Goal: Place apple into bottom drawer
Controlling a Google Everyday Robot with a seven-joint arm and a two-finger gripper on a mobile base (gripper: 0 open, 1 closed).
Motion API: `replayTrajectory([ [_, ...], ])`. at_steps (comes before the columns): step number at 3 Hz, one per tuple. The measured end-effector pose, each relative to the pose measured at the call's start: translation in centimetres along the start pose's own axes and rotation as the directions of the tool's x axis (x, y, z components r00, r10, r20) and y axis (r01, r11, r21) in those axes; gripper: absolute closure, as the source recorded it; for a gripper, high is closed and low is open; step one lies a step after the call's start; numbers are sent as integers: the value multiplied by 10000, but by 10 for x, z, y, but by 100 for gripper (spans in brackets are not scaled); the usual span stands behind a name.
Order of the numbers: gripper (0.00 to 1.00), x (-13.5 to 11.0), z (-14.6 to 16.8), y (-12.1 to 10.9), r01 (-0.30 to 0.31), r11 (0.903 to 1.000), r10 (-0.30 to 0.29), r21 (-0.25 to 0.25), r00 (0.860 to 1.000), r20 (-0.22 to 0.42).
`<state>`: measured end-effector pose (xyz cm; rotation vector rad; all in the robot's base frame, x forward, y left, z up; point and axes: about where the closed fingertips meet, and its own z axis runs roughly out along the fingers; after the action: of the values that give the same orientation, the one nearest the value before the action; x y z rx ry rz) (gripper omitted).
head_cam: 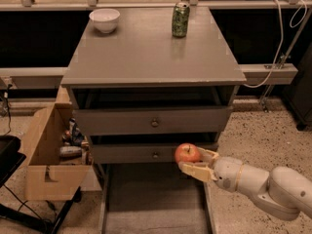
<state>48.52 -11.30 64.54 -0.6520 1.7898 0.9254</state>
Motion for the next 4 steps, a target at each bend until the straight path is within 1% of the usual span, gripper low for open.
replayTrajectory([
  [1,100,5,8,-3,72,9999,-73,-79,9999,-100],
  [2,100,54,40,-28,79,9997,-94,-248,9980,-625],
  [3,100,120,80,-54,298,9987,-337,-413,9947,-969],
  [4,100,183,117,-72,563,9953,-648,-782,9918,-1105],
])
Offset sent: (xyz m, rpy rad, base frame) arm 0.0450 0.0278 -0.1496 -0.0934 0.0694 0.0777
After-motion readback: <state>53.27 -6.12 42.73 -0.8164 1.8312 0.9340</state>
